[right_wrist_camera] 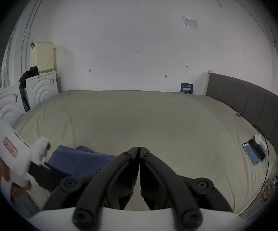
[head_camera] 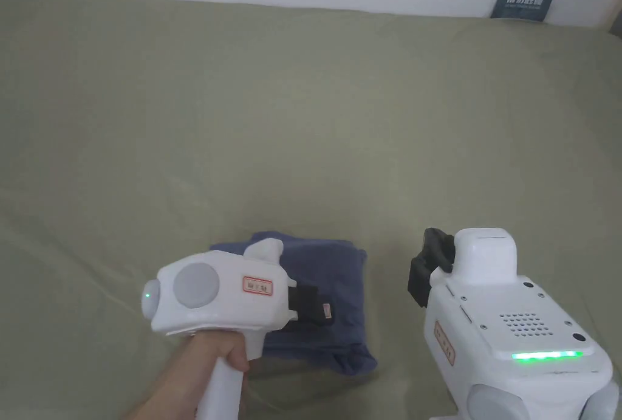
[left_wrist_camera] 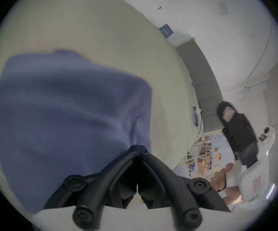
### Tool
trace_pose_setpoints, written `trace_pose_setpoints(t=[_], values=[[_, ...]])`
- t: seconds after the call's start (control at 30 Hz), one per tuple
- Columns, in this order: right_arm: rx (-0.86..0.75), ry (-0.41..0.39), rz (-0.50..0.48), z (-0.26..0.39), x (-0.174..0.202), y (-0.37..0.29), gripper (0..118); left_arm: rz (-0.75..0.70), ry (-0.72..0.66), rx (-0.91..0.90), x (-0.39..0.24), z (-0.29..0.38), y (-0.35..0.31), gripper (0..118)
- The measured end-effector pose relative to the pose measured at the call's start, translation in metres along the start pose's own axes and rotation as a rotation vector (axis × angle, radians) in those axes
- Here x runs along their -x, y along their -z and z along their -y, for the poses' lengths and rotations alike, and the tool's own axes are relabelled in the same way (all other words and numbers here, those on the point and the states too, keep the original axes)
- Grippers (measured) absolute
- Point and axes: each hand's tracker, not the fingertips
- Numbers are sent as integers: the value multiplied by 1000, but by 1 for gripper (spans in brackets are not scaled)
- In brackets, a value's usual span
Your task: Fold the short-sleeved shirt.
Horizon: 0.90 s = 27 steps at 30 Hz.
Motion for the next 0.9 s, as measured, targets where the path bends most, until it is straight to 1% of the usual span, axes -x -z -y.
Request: trace_pose_setpoints(t=[0.07, 0.23, 0.3, 0.4, 0.43, 0.5, 0.57, 0.63, 0.73, 0.8, 0.87, 0.9], values=[[1, -11, -19, -1, 7, 2, 6, 9, 7, -41, 0, -4, -27, 0], [53, -30, -101, -2, 35, 11, 6, -109, 30, -135, 13, -6, -82, 0], [133, -67, -134, 2, 49, 21, 6, -144, 24, -160, 24, -6, -95, 0], [214, -60, -198, 13, 65, 38, 6, -247, 18, -192, 40, -5, -111, 0], [278, -58, -217, 16, 69, 45, 6, -265, 15, -190, 47, -5, -115, 0], [406, -54, -195, 22, 75, 57, 6, -313, 3, -196, 58, -5, -122, 0], [482, -36, -197, 30, 76, 69, 6, -340, 0, -198, 66, -5, -126, 0], [525, -28, -179, 38, 76, 78, 6, -330, -11, -190, 75, -7, -128, 0], [499, -22, -181, 42, 77, 82, 6, -248, -40, -135, 87, -12, -122, 1], [500, -36, -177, 42, 78, 81, 6, -206, -59, -114, 95, -18, -115, 2], [497, -39, -178, 42, 78, 81, 6, -139, -72, -96, 99, -23, -110, 7], [497, -39, -180, 42, 78, 80, 6, -79, -79, -88, 103, -25, -108, 14]])
